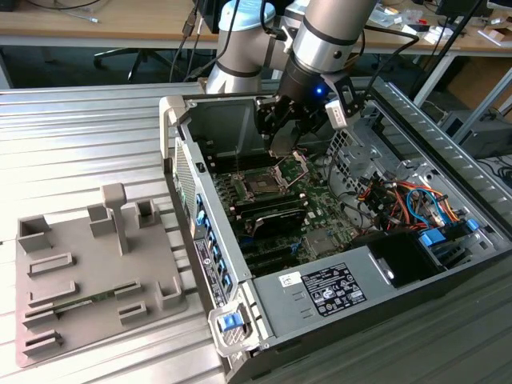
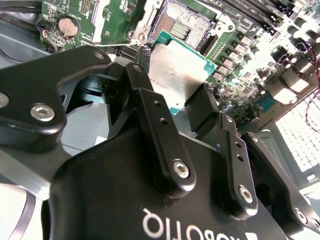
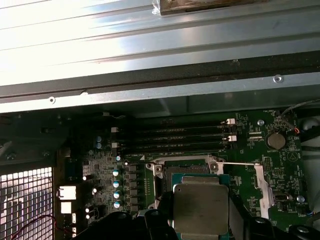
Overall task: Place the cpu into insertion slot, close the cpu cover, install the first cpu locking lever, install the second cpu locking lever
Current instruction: 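Place the cpu into insertion slot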
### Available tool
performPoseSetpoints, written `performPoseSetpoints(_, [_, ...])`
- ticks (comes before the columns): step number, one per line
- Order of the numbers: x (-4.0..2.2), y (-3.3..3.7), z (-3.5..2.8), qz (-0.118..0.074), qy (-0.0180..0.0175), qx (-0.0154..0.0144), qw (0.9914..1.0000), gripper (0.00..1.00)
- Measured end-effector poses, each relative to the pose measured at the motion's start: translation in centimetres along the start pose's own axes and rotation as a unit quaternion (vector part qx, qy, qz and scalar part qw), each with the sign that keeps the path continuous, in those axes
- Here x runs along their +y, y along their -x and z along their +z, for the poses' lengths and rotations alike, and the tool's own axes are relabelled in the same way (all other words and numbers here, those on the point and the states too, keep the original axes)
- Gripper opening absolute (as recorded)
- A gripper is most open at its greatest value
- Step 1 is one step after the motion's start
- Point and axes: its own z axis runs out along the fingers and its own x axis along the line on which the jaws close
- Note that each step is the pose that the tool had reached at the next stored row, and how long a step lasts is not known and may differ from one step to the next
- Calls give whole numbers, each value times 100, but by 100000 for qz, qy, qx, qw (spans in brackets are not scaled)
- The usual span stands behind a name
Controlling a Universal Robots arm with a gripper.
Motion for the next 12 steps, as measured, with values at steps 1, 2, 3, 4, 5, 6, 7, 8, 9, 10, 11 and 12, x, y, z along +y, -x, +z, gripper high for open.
performPoseSetpoints(1, [0,0,0,71,-2,-6,100000,55])
performPoseSetpoints(2, [0,0,0,147,1,-13,100000,55])
performPoseSetpoints(3, [0,0,1,215,2,-18,100000,55])
performPoseSetpoints(4, [0,0,1,315,4,-27,100000,55])
performPoseSetpoints(5, [0,0,1,390,3,-36,99999,55])
performPoseSetpoints(6, [0,0,1,528,-5,-48,99999,55])
performPoseSetpoints(7, [0,0,2,644,-9,-58,99998,55])
performPoseSetpoints(8, [0,0,2,731,-14,-68,99997,55])
performPoseSetpoints(9, [0,0,2,790,-15,-74,99997,55])
performPoseSetpoints(10, [0,0,2,872,-17,-80,99996,55])
performPoseSetpoints(11, [0,0,2,928,-17,-85,99996,55])
performPoseSetpoints(12, [0,0,3,1015,-18,-93,99995,55])
